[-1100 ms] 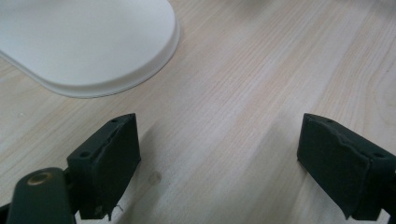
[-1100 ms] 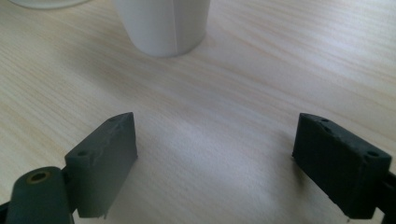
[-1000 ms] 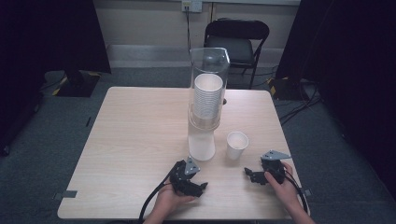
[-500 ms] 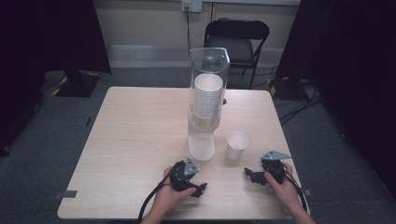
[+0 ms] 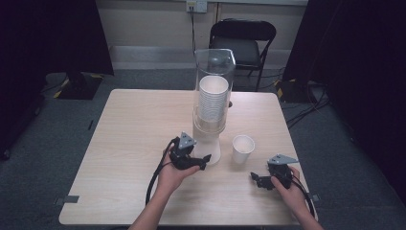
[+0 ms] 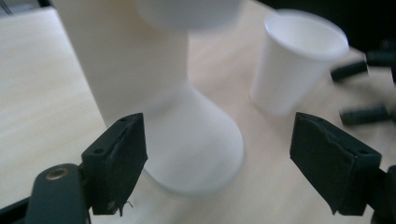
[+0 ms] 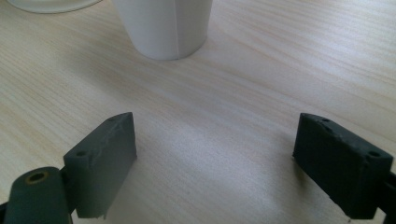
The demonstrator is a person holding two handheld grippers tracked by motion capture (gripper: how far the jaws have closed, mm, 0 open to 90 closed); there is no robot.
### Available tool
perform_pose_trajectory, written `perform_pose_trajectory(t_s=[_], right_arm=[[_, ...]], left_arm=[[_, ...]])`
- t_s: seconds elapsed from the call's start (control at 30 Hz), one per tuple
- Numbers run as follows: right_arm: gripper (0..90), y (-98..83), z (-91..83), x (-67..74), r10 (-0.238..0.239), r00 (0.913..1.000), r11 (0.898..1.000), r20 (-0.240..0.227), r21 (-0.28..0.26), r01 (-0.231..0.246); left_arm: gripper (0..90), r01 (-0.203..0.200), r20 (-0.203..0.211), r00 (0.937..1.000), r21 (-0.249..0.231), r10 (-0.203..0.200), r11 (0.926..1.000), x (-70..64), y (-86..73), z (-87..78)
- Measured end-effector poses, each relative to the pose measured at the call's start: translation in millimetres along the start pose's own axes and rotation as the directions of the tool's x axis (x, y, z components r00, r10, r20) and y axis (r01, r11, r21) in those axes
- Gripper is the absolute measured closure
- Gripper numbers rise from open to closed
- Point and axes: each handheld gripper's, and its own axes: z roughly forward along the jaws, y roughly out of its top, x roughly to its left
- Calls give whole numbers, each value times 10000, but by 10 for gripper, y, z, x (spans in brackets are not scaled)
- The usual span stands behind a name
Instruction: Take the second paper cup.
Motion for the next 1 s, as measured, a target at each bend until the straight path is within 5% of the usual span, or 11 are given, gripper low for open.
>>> perform_pose_trajectory(t_s=[0.53,0.8,1.0], right_arm=[[123,1,3,-2,-4,10000,10000,21,-3,4],[122,1,3,-2,-6,10000,10000,18,-1,6],[122,1,5,-3,-36,10000,10000,-3,-23,36]], left_arm=[[250,-523,-381,9980,-375,509,9979,-3,333,210],[361,-881,-847,9928,-353,848,9955,9,324,303],[378,-947,-767,9930,-680,895,9932,18,268,324]])
